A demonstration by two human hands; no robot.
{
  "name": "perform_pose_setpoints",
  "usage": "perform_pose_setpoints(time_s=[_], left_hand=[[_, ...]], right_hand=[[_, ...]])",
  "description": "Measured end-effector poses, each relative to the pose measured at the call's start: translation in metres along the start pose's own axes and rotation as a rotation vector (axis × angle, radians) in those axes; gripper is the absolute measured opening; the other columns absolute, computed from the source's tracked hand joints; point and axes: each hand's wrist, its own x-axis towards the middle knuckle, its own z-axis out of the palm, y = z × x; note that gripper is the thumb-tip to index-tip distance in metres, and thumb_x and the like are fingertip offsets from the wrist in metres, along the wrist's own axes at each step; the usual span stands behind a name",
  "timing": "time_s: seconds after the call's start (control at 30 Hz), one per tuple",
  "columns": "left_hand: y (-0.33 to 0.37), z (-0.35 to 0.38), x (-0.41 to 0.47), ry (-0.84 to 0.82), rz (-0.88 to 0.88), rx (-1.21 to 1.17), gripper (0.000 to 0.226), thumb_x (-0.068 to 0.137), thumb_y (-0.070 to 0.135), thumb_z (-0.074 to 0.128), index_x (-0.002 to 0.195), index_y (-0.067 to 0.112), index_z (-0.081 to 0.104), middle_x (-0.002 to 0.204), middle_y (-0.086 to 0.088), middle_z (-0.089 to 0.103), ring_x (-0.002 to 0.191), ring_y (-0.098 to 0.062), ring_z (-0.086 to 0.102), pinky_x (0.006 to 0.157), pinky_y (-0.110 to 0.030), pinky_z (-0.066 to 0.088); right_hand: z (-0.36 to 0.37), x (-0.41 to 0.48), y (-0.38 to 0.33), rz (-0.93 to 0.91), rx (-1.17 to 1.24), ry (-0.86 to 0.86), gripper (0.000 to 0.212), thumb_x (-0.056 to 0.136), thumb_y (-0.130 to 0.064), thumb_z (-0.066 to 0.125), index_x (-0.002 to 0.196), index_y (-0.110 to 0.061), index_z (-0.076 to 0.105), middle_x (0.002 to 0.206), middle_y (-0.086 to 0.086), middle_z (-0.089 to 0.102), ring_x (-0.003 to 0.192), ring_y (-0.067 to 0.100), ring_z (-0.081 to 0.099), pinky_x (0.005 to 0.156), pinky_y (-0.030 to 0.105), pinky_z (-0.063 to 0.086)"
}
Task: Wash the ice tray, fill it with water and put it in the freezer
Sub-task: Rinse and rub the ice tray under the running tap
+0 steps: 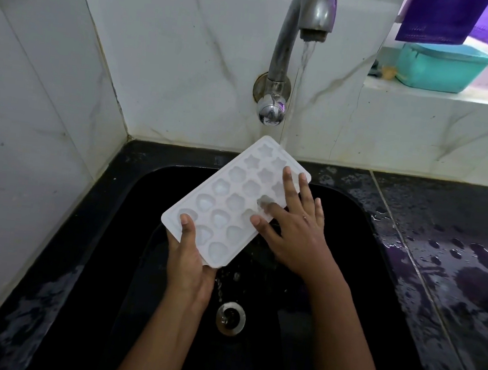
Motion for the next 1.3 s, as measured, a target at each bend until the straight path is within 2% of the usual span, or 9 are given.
perform_pose_setpoints(time_s=[0.1,0.2,0.4,0.67,0.9,1.03,1.13,1.23,1.3], left_hand=[[-0.002,0.001,-0.002,-0.016,0.013,0.041,0.053,0.094,0.048,0.048,0.141,0.024,0.045,0.125,-0.007,0.066,0.110,-0.028,0.066,0.080,-0.044,0.058],[-0.004,0.004,-0.004,-0.021,-0.006,0.060,0.049,0.095,0.048,0.046,0.139,0.025,0.046,0.122,-0.006,0.068,0.105,-0.027,0.069,0.075,-0.043,0.059],[0.001,-0.002,0.001,-0.008,-0.006,0.031,0.052,0.094,0.049,0.047,0.141,0.026,0.045,0.126,-0.008,0.066,0.111,-0.029,0.066,0.085,-0.049,0.056],[0.000,0.000,0.002,0.008,-0.015,-0.006,0.052,0.094,0.047,0.048,0.140,0.023,0.046,0.125,-0.010,0.066,0.107,-0.029,0.068,0.075,-0.043,0.059],[-0.004,0.003,-0.002,-0.022,-0.008,0.040,0.057,0.090,0.050,0.050,0.141,0.026,0.044,0.125,-0.006,0.067,0.109,-0.027,0.067,0.082,-0.045,0.058],[-0.002,-0.001,0.001,0.001,-0.008,0.021,0.059,0.088,0.052,0.051,0.141,0.026,0.045,0.125,-0.007,0.067,0.109,-0.027,0.067,0.084,-0.047,0.057],[-0.003,-0.002,0.002,-0.008,-0.039,0.027,0.062,0.087,0.056,0.049,0.141,0.027,0.044,0.127,-0.006,0.066,0.110,-0.027,0.067,0.083,-0.046,0.057],[-0.005,0.003,-0.002,-0.020,-0.092,0.044,0.063,0.084,0.059,0.046,0.138,0.025,0.048,0.122,-0.005,0.069,0.104,-0.024,0.069,0.073,-0.039,0.059],[-0.008,0.005,-0.004,-0.030,-0.132,0.052,0.063,0.083,0.060,0.045,0.136,0.025,0.050,0.119,-0.004,0.070,0.102,-0.023,0.070,0.070,-0.036,0.059]], right_hand=[[-0.005,-0.001,0.008,0.054,-0.029,0.025,0.051,0.088,-0.068,0.028,0.104,-0.034,0.064,0.153,-0.015,-0.021,0.139,0.009,-0.030,0.114,0.046,-0.013],[0.000,-0.001,0.001,0.042,-0.061,0.121,0.060,0.084,-0.070,0.019,0.106,-0.035,0.061,0.155,-0.012,-0.021,0.140,0.010,-0.029,0.112,0.047,-0.013],[-0.003,-0.001,0.007,0.008,-0.024,-0.007,0.062,0.081,-0.074,0.022,0.113,-0.037,0.061,0.150,-0.019,-0.025,0.137,0.006,-0.033,0.114,0.046,-0.012],[0.005,0.002,-0.005,-0.006,-0.051,0.006,0.076,0.076,-0.075,0.011,0.123,-0.032,0.053,0.150,-0.018,-0.028,0.138,0.007,-0.032,0.112,0.047,-0.014],[0.002,-0.001,0.003,0.057,-0.030,0.120,0.066,0.081,-0.071,0.015,0.105,-0.032,0.062,0.157,-0.011,-0.012,0.139,0.006,-0.026,0.113,0.047,-0.010],[0.000,0.000,0.001,-0.011,-0.027,-0.054,0.051,0.087,-0.065,0.037,0.120,-0.032,0.057,0.155,-0.014,-0.017,0.141,0.009,-0.025,0.114,0.047,-0.008],[-0.009,0.000,0.010,0.000,0.052,-0.029,0.038,0.088,-0.057,0.045,0.103,-0.029,0.067,0.158,-0.012,0.001,0.145,0.008,-0.011,0.115,0.043,-0.004],[-0.013,0.003,0.015,-0.002,0.116,0.274,0.045,0.088,-0.053,0.046,0.074,-0.017,0.068,0.142,-0.001,0.048,0.137,0.021,0.035,0.110,0.046,0.023],[-0.016,0.005,0.012,-0.024,0.149,0.425,0.043,0.086,-0.050,0.043,0.075,-0.016,0.067,0.131,0.001,0.059,0.127,0.023,0.048,0.104,0.044,0.034]])
